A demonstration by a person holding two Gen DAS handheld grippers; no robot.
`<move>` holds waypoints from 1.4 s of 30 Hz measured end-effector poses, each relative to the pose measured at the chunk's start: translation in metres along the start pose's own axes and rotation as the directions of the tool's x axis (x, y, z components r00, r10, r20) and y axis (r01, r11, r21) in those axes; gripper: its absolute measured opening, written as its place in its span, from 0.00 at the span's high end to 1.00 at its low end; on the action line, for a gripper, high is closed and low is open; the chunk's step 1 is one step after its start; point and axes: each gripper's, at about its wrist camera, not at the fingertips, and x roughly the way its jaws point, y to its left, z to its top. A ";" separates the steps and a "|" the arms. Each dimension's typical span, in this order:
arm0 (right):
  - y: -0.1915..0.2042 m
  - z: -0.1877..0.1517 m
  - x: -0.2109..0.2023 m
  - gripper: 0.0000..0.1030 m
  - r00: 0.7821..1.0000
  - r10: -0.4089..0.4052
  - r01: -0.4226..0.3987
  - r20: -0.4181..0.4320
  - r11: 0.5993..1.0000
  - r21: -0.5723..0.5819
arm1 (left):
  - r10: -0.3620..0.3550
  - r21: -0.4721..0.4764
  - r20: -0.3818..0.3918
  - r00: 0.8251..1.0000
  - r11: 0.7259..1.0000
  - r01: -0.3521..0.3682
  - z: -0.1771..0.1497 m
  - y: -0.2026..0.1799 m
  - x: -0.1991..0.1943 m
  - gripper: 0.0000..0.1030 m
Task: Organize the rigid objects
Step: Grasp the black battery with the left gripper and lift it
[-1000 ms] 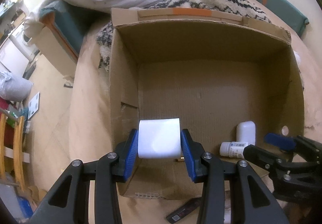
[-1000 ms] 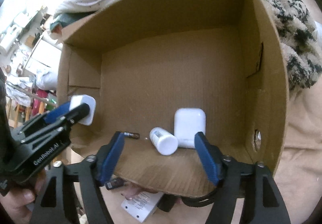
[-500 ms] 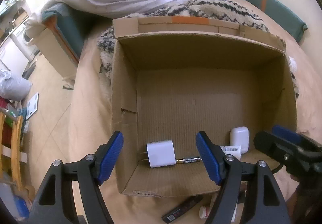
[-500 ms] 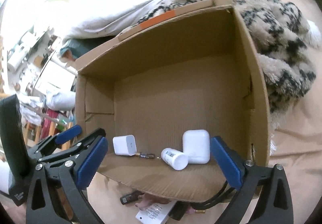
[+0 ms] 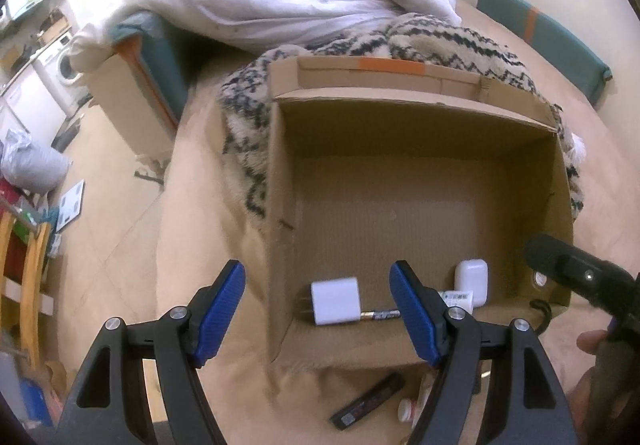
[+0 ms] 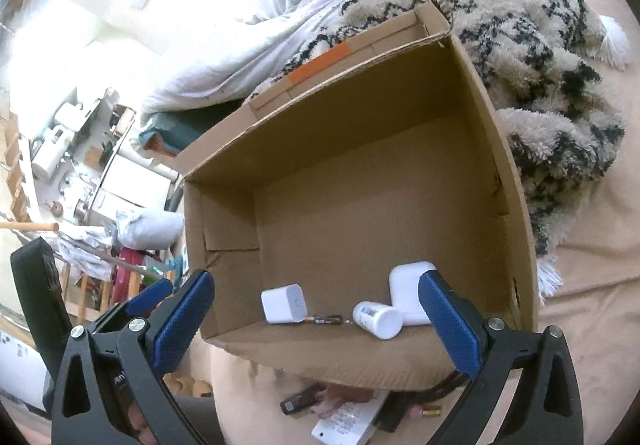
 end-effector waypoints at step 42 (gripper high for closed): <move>-0.030 -0.048 -0.028 0.00 0.992 -0.087 0.091 -0.091 0.995 0.039 | -0.029 0.254 -0.447 0.894 0.954 0.159 -0.113 -0.050 0.083 0.60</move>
